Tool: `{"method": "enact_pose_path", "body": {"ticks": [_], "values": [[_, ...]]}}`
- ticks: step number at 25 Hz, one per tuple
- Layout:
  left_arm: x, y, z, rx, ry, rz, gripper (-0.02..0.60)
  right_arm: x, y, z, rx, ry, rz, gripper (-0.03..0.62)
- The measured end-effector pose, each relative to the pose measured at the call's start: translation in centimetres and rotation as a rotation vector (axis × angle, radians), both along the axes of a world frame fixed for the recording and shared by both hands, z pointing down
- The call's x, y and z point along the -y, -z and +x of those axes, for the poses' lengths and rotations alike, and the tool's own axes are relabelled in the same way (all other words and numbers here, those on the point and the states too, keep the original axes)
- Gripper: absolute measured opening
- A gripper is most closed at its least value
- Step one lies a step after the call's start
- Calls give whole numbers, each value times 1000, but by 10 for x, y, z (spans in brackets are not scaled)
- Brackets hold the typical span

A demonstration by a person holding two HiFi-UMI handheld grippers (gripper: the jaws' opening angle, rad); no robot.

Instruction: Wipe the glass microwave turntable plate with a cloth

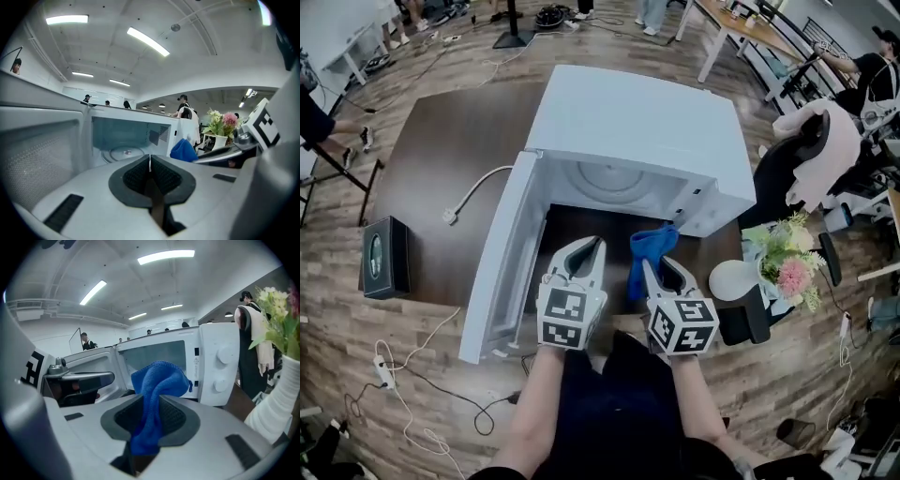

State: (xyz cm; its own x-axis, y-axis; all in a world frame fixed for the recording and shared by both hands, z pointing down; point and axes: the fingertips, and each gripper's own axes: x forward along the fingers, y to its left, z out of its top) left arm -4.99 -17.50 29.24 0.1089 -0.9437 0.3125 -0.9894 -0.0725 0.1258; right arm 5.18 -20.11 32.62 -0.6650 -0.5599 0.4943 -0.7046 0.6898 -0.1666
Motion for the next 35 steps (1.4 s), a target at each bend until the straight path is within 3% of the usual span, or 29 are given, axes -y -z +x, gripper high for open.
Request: {"method": "enact_pose_path", "body": {"ticks": [13, 21, 24, 28, 32, 35], "values": [[4, -26, 12, 33, 190, -49, 12, 34, -3, -17, 32, 232, 5, 89], [-4, -39, -1, -11, 314, -16, 12, 52, -7, -57, 101, 320, 36, 89], [-8, -41, -14, -46, 355, 6, 12, 59, -7, -75, 93, 349, 83, 89], [-9, -46, -34, -11, 400, 1, 12, 69, -2, -102, 75, 385, 149, 87], [-5, -49, -45, -12, 366, 18, 12, 79, -7, -130, -19, 427, 219, 86], [-2, -52, -53, -13, 337, 27, 12, 93, -6, -155, -100, 444, 329, 86]]}}
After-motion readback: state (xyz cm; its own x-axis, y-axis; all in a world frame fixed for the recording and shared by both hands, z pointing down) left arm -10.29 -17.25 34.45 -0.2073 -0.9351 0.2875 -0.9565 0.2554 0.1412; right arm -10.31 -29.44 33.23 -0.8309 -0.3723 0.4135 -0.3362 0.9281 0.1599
